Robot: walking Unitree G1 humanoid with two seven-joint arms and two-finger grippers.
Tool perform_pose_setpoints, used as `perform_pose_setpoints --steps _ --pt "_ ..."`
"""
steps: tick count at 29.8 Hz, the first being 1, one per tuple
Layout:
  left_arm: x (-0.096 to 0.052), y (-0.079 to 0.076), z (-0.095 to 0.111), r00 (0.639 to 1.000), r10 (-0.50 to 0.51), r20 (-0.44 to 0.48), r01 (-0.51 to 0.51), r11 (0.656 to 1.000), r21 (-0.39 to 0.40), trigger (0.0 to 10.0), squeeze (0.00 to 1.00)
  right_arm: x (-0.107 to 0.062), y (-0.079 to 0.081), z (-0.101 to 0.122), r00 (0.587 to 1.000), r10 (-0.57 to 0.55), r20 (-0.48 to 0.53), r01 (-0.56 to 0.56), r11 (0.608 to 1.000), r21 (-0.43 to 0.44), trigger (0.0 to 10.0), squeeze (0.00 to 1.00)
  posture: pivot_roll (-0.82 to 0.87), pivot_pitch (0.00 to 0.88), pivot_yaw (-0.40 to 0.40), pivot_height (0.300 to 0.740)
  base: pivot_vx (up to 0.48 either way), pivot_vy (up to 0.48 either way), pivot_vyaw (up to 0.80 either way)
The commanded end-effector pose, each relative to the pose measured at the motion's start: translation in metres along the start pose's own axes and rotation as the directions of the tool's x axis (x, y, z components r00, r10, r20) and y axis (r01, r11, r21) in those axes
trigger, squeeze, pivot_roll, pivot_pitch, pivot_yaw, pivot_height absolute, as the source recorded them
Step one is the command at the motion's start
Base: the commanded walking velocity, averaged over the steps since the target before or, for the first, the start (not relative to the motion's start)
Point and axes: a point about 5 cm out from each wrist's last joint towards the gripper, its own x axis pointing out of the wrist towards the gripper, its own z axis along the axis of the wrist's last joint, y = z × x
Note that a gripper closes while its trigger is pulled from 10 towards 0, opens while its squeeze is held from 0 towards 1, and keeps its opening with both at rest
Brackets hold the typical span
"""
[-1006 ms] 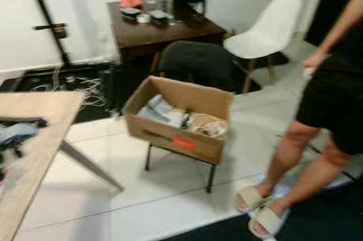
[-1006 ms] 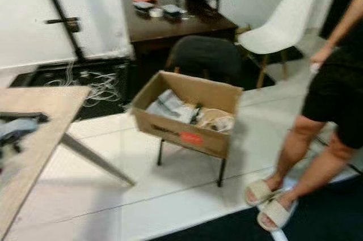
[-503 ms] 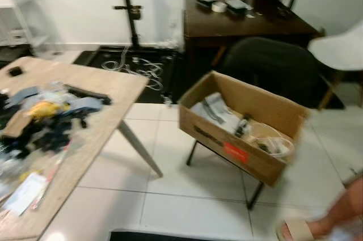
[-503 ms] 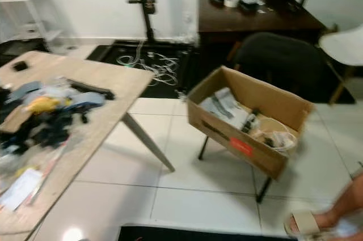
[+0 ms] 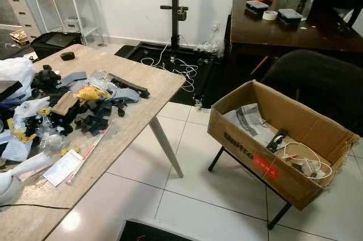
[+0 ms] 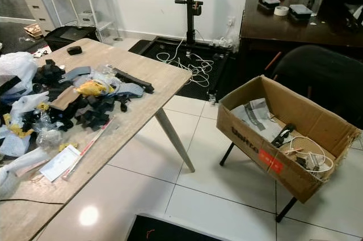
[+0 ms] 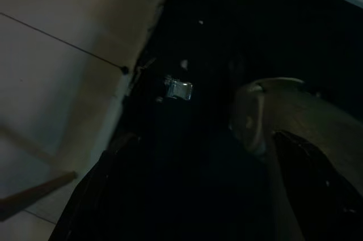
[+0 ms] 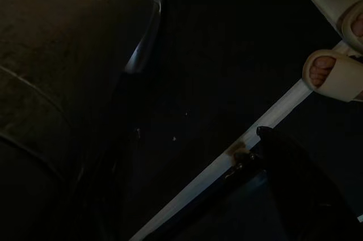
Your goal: Picking trash to rubbish bin
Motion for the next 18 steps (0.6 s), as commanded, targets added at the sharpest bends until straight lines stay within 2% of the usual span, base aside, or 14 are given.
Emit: perform_pose_setpoints --steps 1,6,11,18 --pt "-0.0027 0.0059 -0.0105 0.999 0.019 -0.041 -0.019 1.0 0.012 10.0 0.0 0.0001 0.0056 -0.009 0.999 0.017 -0.027 -0.017 1.0 0.014 10.0 0.0 -0.16 0.179 0.043 0.74 0.0 -0.48 0.0" --pt "-0.0029 0.0061 -0.0108 0.999 0.013 -0.04 -0.013 1.0 0.0 10.0 0.0 0.0001 0.0054 -0.0089 1.0 0.016 -0.027 -0.015 1.0 0.011 10.0 0.0 -0.16 0.179 0.043 0.74 0.0 -0.454 0.0" --pt "-0.003 0.0077 -0.0099 0.999 0.022 -0.037 -0.022 1.0 -0.008 10.0 0.0 0.0001 0.0065 -0.0096 0.999 0.032 -0.036 -0.032 0.999 -0.001 10.0 0.0 -0.16 0.173 0.042 0.74 0.0 0.0 0.0" --pt "-0.0026 0.0071 -0.0085 0.999 0.019 -0.033 -0.019 1.0 -0.003 10.0 0.0 0.0001 0.0065 -0.0096 0.999 0.027 -0.038 -0.027 0.999 -0.017 10.0 0.0 -0.16 0.172 0.042 0.74 0.0 0.0 0.75"
